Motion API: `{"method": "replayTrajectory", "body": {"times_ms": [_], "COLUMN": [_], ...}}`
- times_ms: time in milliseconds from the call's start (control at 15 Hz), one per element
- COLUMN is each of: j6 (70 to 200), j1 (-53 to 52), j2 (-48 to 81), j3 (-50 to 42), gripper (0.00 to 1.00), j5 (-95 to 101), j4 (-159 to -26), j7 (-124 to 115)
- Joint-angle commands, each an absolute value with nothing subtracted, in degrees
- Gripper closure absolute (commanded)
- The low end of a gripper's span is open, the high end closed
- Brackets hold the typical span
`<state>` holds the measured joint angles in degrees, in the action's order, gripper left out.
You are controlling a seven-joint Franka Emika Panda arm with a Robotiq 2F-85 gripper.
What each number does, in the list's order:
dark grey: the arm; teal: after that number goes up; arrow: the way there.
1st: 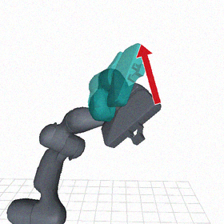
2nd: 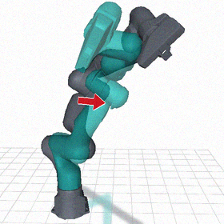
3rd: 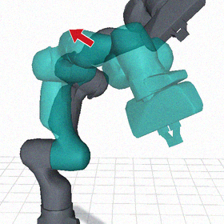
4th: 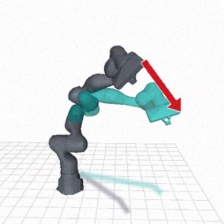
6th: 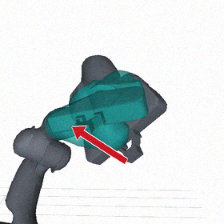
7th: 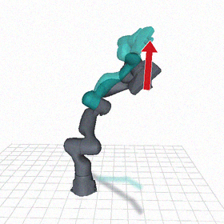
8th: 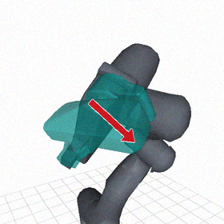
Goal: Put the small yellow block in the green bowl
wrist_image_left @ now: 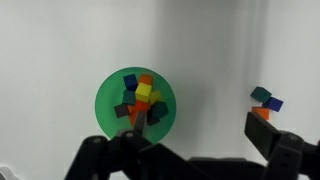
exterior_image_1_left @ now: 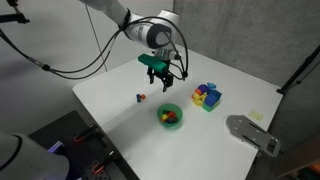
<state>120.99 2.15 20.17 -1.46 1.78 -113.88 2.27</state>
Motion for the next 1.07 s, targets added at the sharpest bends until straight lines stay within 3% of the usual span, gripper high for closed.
{"method": "replayTrajectory", "body": {"times_ms": [0,1000], "j6": [118.0,111.0], "j1": [1.0,-0.2], "j2": [12.7,-11.0], "j3": [-1.7,-0.1], "gripper": [0.00,0.00], "j5": [3.1,3.9], "j4": [-117.8,-129.6], "j7": [-0.4,-4.3]}}
